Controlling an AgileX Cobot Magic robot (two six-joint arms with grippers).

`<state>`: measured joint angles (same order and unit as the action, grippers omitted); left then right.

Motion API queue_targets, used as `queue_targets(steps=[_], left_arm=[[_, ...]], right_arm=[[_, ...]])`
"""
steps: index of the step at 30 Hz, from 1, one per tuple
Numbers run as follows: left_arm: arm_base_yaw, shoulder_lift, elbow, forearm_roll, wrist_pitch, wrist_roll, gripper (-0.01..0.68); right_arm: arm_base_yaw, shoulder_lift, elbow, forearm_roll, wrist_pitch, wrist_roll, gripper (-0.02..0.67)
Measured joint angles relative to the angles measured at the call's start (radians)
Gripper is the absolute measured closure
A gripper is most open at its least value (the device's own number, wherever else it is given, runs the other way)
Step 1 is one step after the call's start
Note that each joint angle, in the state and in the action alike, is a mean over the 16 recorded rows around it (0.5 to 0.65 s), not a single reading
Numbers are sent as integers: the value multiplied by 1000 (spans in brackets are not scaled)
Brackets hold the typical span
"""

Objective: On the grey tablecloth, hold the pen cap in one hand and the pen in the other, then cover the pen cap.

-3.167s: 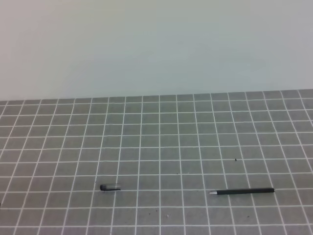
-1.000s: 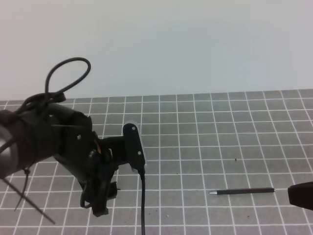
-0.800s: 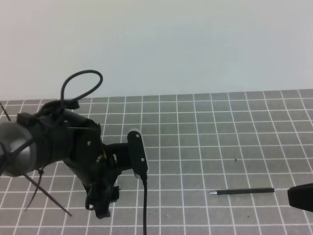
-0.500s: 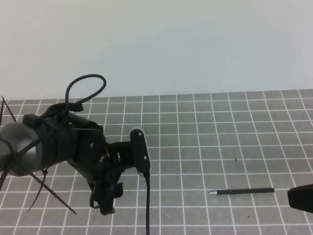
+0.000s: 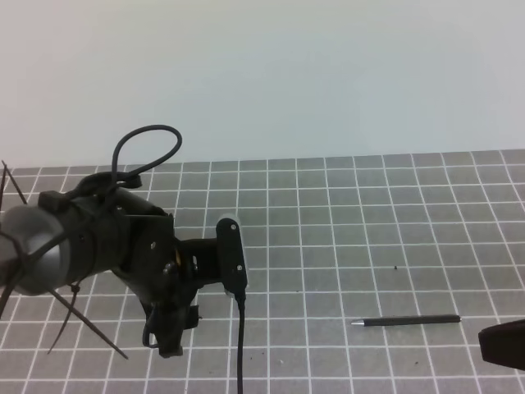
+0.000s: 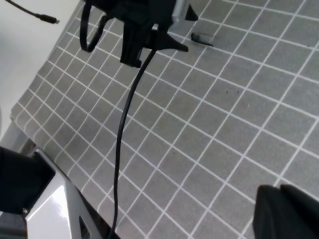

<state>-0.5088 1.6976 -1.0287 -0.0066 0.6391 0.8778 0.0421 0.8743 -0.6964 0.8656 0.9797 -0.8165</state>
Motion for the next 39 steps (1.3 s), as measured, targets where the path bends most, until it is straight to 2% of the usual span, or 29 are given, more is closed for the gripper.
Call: queue_targets(steps=[27,39], left_arm=[[34,89,0,32,-71,13,320],[39,99,0,36,-100,20,422]], right_arm=[[0,0,0,9,53,0,652],[0,0,0,9,57,0,652]])
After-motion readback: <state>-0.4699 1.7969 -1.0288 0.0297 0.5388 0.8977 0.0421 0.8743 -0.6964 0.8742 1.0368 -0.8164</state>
